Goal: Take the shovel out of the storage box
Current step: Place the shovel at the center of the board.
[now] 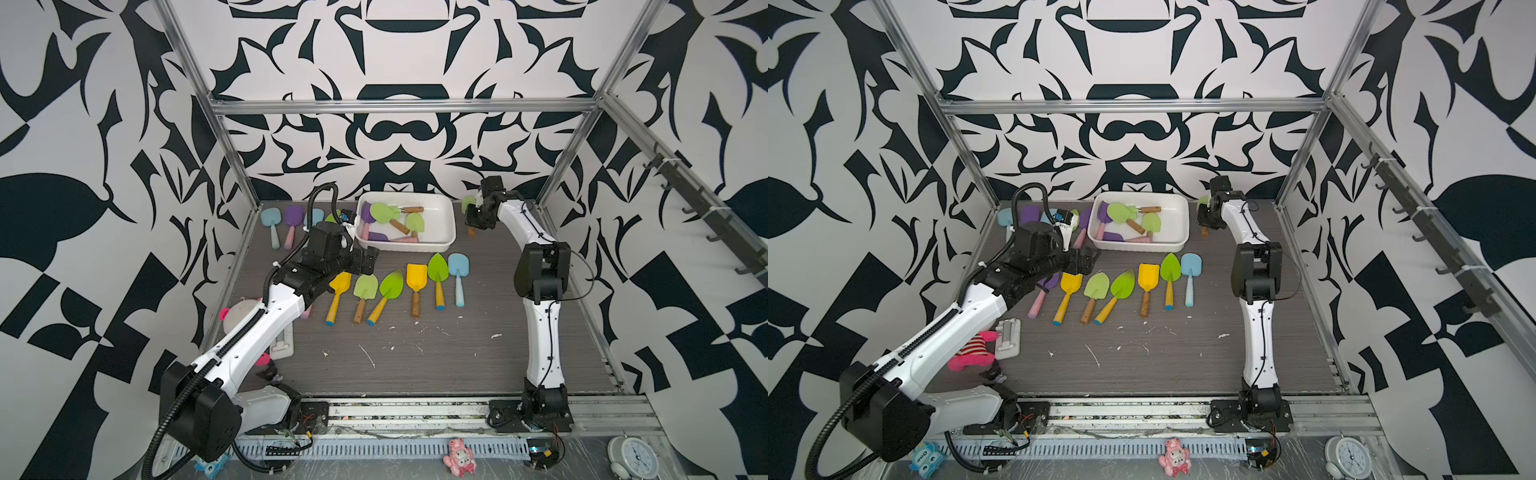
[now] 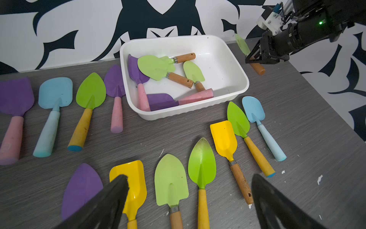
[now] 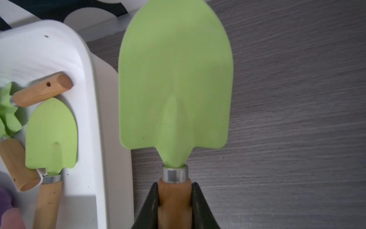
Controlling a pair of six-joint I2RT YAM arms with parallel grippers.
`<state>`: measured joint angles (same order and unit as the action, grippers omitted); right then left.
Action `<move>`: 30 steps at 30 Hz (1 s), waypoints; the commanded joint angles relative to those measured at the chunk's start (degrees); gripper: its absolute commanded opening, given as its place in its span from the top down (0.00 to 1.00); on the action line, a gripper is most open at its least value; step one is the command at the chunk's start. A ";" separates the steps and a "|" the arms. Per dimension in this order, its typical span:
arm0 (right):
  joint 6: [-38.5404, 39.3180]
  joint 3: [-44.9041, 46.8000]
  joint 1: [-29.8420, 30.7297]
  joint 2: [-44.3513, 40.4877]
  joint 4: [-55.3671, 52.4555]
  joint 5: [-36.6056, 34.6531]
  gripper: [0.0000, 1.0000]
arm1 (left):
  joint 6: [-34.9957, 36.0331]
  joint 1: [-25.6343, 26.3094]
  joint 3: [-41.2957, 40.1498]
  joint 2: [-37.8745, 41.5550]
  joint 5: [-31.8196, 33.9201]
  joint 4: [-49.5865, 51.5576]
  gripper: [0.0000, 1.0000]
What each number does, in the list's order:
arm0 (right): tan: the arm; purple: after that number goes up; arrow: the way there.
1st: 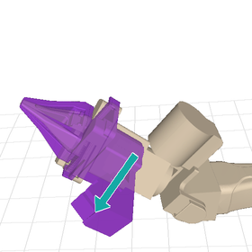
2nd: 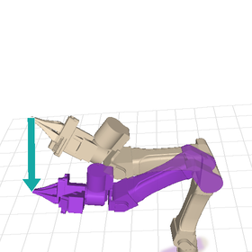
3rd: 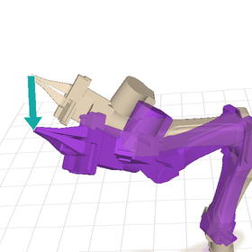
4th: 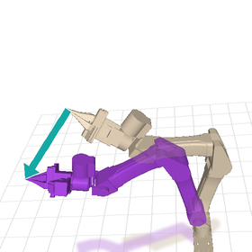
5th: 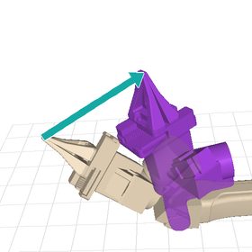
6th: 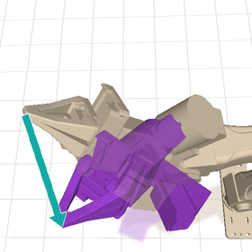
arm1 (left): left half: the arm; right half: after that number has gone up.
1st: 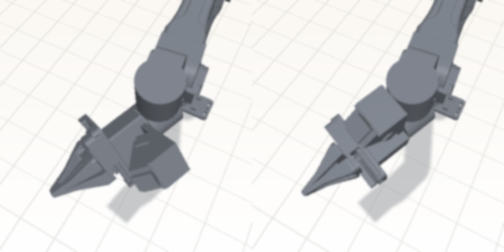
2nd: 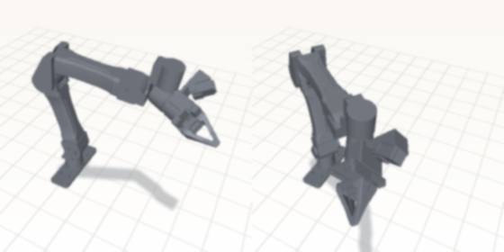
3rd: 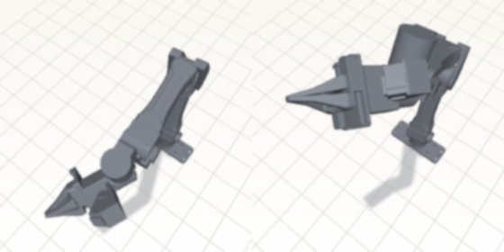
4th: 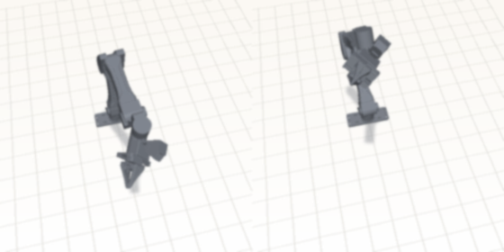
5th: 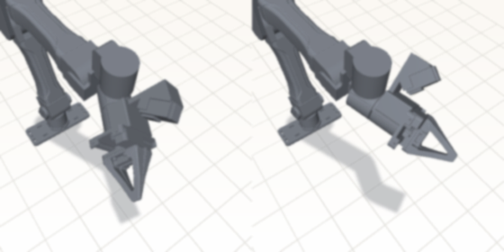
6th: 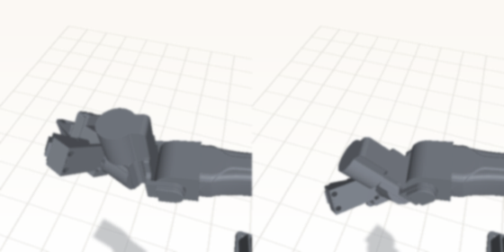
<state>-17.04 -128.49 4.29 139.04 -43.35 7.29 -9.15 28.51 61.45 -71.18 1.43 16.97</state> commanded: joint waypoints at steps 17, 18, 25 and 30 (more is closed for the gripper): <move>-2.04 -1.67 0.40 1.67 0.90 1.95 1.00 | -0.16 0.14 -1.16 2.00 0.15 1.31 0.01; -2.11 -1.58 0.43 1.67 0.90 2.06 1.00 | -0.08 0.14 -1.15 1.96 0.15 1.23 0.00; -2.50 -1.44 0.76 3.67 1.08 2.07 0.99 | -0.49 0.13 -1.32 1.97 0.07 1.13 0.01; -2.67 -1.47 0.76 4.55 1.17 2.36 0.95 | -0.76 0.12 -1.41 1.85 -0.13 1.04 0.01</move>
<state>-19.31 -128.62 4.64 143.83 -43.31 8.91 -9.37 28.51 61.32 -70.32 1.45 17.87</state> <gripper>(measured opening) 0.246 0.994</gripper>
